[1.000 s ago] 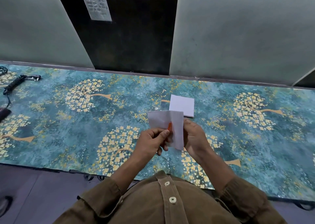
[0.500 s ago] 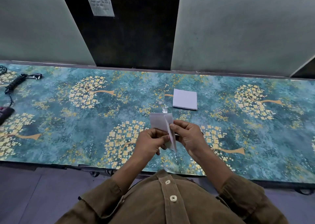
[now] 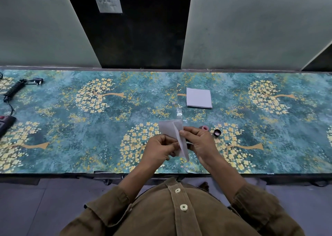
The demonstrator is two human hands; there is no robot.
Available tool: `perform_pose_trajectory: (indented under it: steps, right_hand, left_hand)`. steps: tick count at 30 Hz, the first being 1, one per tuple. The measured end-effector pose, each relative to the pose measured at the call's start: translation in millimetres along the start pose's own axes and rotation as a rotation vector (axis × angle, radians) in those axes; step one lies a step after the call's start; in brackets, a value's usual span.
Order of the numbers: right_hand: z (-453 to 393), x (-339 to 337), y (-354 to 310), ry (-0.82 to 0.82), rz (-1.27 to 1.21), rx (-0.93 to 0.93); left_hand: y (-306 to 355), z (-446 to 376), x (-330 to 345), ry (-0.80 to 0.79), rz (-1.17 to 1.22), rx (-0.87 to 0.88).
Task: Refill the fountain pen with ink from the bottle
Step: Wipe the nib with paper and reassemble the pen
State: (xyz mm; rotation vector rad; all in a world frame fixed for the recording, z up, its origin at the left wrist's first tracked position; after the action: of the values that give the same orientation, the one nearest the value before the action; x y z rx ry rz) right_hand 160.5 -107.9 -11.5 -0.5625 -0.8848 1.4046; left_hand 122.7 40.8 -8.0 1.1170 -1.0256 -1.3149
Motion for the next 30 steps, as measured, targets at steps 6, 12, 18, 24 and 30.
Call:
perform_pose_trajectory:
  steps: [6,12,18,24,30]
  right_hand:
    - [4.4,-4.9,7.4,0.185,-0.070,-0.056]
    - [11.1,-11.8,5.2,0.357,0.183,-0.162]
    - [15.6,17.1,-0.7,0.176,0.164,-0.152]
    - [12.4,28.5,3.4,0.010,-0.011,-0.030]
    - [2.5,25.8,0.6,0.008,0.122,-0.034]
  left_hand:
    - [-7.8,7.3,-8.3,-0.060,0.036,0.019]
    - [-6.8,12.2,-20.0,-0.062,0.081,0.046]
    - [-11.8,10.4,-25.1,-0.057,0.022,0.018]
    - [-14.7,5.1,-29.8,0.000,-0.007,-0.003]
    - [-18.5,-3.5,-32.9,0.087,-0.021,-0.045]
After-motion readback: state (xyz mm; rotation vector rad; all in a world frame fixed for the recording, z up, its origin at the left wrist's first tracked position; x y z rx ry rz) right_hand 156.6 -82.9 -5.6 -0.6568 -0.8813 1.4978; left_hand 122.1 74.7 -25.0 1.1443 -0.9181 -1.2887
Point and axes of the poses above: each hand's wrist, its own z-axis away from the middle knuckle, its own x-axis out of the palm, y = z × x, the point moved 6 cm from there along -z, towards the middle knuckle, and after that the axes turned 12 degrees about x, right-handed, at the moved point
